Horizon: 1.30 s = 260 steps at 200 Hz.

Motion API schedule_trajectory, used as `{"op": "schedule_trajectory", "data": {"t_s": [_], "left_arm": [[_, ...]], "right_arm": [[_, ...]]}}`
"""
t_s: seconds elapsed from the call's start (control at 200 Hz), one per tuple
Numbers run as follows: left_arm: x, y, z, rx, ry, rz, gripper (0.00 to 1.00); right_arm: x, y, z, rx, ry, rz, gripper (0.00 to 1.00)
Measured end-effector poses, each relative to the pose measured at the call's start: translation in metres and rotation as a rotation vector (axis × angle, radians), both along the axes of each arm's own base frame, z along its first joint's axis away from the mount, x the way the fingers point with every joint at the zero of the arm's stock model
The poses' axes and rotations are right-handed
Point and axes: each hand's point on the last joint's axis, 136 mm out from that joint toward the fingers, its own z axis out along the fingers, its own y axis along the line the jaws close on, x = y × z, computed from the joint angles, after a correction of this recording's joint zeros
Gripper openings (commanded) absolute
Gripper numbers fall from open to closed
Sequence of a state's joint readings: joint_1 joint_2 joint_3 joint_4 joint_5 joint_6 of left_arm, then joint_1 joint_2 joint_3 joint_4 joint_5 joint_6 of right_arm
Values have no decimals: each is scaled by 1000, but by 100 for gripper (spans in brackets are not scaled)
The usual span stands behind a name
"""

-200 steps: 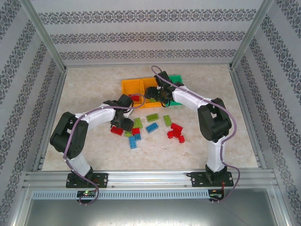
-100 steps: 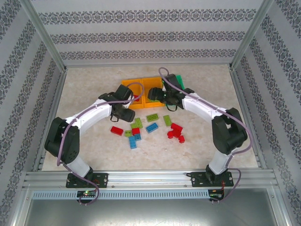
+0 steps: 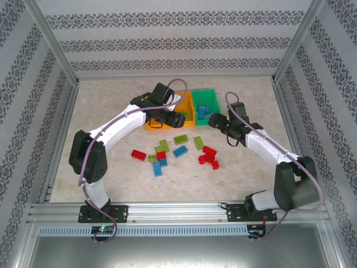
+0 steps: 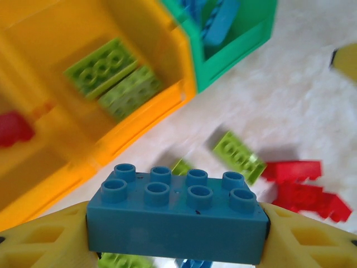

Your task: Sort the legos into containers by color

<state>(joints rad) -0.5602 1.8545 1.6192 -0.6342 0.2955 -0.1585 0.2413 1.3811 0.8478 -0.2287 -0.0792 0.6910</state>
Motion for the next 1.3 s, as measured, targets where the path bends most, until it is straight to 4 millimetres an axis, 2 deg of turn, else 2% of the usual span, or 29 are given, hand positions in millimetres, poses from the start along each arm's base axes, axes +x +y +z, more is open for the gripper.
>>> {"op": "schedule_trajectory", "data": {"t_s": [0.225,0.335,0.445,0.525,0.704,0.884,1.004,1.049,1.164,1.299], "left_arm": [[47,-56,8,-98,-35,-61,59],[58,-66,2,-105,-18,-67,60],[90,-87,5,-142,-61,-63,61],[100,-94,-3,-150,-58,-53,62],[106,-98,-20,-152,-30,-31,66],[115,-104,-27,-168,-25,-12,76],[116,-105,-32,-171,-13,0,91],[116,-105,-34,-173,-5,7,100],[117,-104,-35,-172,-3,12,100],[117,-104,-35,-169,-4,14,100]], "right_arm": [[-32,-13,-26,-7,78,-27,82],[-44,-15,-38,-8,119,-28,82],[-60,-18,-47,0,144,-40,82],[-68,-19,-50,5,152,-46,82],[-78,-21,-50,25,149,-66,82],[-89,-18,-52,34,148,-59,82],[-95,-8,-52,29,153,-19,83],[-99,-3,-53,22,164,0,83],[-109,11,-57,-11,211,61,83],[-106,29,-56,-59,232,135,83]]}}
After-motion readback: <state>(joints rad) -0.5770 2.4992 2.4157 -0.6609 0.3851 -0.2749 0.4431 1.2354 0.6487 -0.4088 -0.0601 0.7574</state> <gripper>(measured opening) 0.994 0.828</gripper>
